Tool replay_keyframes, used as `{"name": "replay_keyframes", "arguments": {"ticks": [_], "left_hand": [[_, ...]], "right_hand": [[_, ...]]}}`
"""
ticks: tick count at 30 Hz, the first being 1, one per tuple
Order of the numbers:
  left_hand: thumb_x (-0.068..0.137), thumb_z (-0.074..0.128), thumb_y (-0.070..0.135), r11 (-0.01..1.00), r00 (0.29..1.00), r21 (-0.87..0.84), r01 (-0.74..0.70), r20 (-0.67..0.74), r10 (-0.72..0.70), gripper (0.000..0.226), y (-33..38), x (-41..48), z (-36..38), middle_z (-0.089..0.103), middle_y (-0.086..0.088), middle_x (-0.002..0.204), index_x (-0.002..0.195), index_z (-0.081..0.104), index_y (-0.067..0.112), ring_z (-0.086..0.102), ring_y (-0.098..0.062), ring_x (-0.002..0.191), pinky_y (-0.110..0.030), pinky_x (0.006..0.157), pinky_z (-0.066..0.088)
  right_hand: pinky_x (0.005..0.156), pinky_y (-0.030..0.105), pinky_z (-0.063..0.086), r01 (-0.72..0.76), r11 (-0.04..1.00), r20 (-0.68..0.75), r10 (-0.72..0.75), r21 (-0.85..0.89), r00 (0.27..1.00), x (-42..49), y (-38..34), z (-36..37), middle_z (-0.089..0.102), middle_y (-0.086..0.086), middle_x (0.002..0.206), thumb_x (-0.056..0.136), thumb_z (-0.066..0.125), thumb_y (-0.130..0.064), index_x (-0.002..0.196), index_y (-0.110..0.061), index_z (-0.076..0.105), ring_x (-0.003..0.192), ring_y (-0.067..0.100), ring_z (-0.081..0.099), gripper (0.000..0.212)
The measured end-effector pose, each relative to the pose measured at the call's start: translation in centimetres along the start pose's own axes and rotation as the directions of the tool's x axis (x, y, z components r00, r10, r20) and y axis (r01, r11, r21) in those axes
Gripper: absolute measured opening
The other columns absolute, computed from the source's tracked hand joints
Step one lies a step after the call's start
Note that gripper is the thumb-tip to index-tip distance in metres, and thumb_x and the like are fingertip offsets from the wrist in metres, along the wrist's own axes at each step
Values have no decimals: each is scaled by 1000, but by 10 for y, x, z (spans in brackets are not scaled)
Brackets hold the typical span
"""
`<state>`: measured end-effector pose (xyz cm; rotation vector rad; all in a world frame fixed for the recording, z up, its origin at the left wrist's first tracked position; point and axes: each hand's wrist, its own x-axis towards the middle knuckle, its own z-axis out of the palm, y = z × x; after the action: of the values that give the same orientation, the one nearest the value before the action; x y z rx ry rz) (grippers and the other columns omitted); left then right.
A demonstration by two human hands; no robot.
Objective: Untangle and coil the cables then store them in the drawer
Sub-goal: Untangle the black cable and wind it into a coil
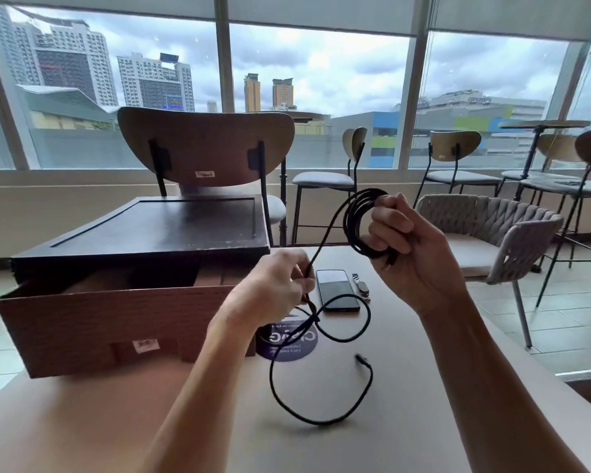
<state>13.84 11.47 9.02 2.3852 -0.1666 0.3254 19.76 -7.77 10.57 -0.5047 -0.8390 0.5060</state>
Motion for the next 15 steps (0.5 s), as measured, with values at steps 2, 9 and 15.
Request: {"name": "replay_keyframes", "arguments": {"ticks": [2,9,15], "left_hand": [[96,66,17,1000,996,13,-3,85,2,3,2,-2,4,69,2,93,93,66,17,65,-12,84,-23,68,54],[97,62,36,990,958,-106,-89,265,114,16,0,-4,5,60,3,70,91,70,24,53,-19,65,-41,64,47],[100,56,26,825,987,-553,-115,-154,34,28,0,3,-10,41,3,63,78,68,14,39,-7,58,-23,62,42]], "right_hand": [[63,20,44,77,996,-86,-80,-34,993,1,0,3,54,-6,74,108,28,-19,90,-13,56,52,5,39,33],[62,22,47,220,958,-291,-267,-186,919,0,-9,5,59,-4,75,105,36,-15,84,-12,53,52,7,40,27],[60,25,40,-1,627,-305,-378,-779,874,-7,-18,-3,71,6,80,107,35,-15,101,4,51,52,9,36,25]]}}
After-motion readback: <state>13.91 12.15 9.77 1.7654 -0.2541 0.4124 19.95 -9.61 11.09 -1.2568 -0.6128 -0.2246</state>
